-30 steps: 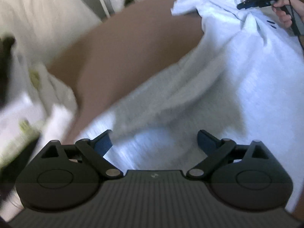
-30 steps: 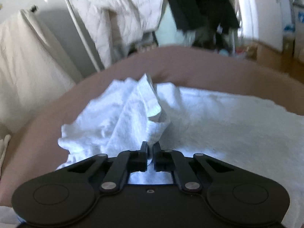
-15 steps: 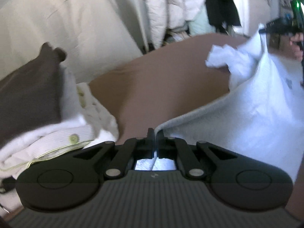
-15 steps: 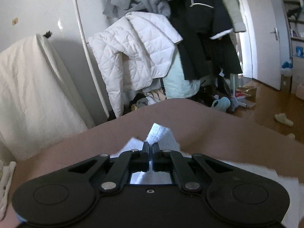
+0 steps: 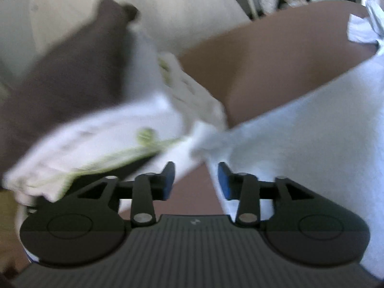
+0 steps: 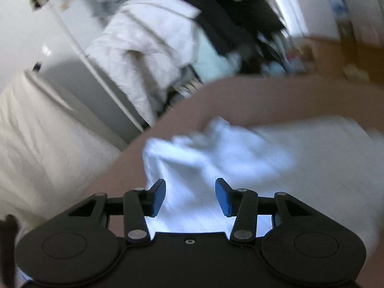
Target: Fold clothes
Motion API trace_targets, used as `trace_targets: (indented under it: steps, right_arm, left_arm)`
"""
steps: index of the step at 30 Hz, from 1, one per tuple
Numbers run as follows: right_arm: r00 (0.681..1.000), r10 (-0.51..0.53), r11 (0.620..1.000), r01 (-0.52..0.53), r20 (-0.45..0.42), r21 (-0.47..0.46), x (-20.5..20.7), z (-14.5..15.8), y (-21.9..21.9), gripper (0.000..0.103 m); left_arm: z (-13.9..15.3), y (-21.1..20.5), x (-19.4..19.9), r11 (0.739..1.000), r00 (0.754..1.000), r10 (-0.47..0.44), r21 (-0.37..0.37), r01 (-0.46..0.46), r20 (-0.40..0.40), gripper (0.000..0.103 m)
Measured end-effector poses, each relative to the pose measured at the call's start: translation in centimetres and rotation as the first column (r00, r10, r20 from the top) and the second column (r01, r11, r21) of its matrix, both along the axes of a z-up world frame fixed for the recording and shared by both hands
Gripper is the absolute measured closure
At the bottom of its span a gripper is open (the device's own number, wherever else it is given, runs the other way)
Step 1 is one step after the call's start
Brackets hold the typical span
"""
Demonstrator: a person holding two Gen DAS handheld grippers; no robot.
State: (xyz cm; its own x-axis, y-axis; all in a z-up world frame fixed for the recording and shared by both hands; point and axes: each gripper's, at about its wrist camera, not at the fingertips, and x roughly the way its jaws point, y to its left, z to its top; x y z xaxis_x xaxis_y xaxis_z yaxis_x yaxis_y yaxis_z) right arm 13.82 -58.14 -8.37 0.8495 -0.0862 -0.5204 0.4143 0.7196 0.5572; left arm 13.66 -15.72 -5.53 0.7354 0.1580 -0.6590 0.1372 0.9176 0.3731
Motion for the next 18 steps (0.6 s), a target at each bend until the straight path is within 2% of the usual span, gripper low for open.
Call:
trace_targets:
  steps: [2, 3, 4, 6, 7, 8, 9, 11, 12, 13, 15, 16, 18]
  right_arm:
    - [1.0, 0.001, 0.997, 0.0, -0.016, 0.075, -6.4, -2.2, -1.6, 0.052]
    - [1.0, 0.006, 0.995, -0.003, -0.026, 0.101, -9.6, -3.1, -2.3, 0.052]
    - [0.999, 0.004, 0.995, 0.0, -0.038, 0.095, -12.6, -4.0, -2.7, 0.052]
    - [0.998, 0.007, 0.997, -0.002, -0.056, 0.081, -18.6, -5.7, -3.5, 0.051]
    - [0.998, -0.001, 0.996, 0.007, -0.066, 0.092, -21.1, -6.6, -3.8, 0.051]
    - [0.997, -0.01, 0.994, 0.018, -0.076, 0.108, -23.3, -7.4, -4.2, 0.051]
    - [0.996, -0.021, 0.988, 0.033, -0.084, 0.149, -24.4, -7.5, -4.8, 0.051]
    - [0.995, -0.04, 0.971, 0.06, -0.092, 0.23, -26.4, -7.5, -6.1, 0.049]
    - [0.998, -0.038, 0.962, 0.047, -0.041, 0.27, -26.6, -7.1, -6.8, 0.049]
    - [0.999, -0.023, 0.955, 0.016, 0.022, 0.296, -26.5, -6.6, -7.3, 0.045]
    - [0.994, -0.021, 0.949, -0.013, 0.106, 0.314, -26.0, -6.5, -7.9, 0.04]
    - [0.991, -0.032, 0.946, -0.012, 0.132, 0.323, -25.7, -6.7, -8.1, 0.04]
    - [0.991, -0.044, 0.935, -0.005, 0.129, 0.354, -25.3, -8.1, -7.6, 0.04]
  left_arm:
    - [1.6, 0.3, -1.8, 0.999, 0.999, -0.02, -0.035, 0.021, 0.026, 0.061]
    - [2.6, 0.2, -3.1, 0.994, 0.998, -0.059, -0.091, 0.062, 0.033, 0.061]
    - [3.5, -0.4, -4.5, 0.981, 0.992, -0.12, -0.152, 0.124, 0.037, 0.061]
    - [4.5, -2.5, -7.0, 0.939, 0.963, -0.268, -0.218, 0.268, 0.03, 0.058]
    - [4.8, -3.8, -8.3, 0.907, 0.936, -0.352, -0.237, 0.347, 0.023, 0.056]
    - [4.9, -5.2, -9.6, 0.865, 0.896, -0.443, -0.257, 0.432, 0.015, 0.052]
    - [4.8, -6.8, -11.3, 0.794, 0.829, -0.559, -0.283, 0.538, 0.009, 0.048]
    - [3.9, -9.5, -13.9, 0.684, 0.708, -0.706, -0.287, 0.671, -0.025, 0.044]
    - [3.4, -10.7, -15.1, 0.659, 0.669, -0.741, -0.246, 0.711, -0.049, 0.043]
    - [2.7, -11.7, -16.2, 0.652, 0.651, -0.756, -0.178, 0.737, -0.071, 0.041]
    - [0.6, -13.6, -17.5, 0.696, 0.692, -0.704, 0.034, 0.717, -0.158, 0.034]
    - [-0.5, -14.1, -17.4, 0.721, 0.729, -0.655, 0.125, 0.682, -0.198, 0.034]
    - [-2.1, -13.9, -16.9, 0.724, 0.758, -0.615, 0.226, 0.652, -0.218, 0.034]
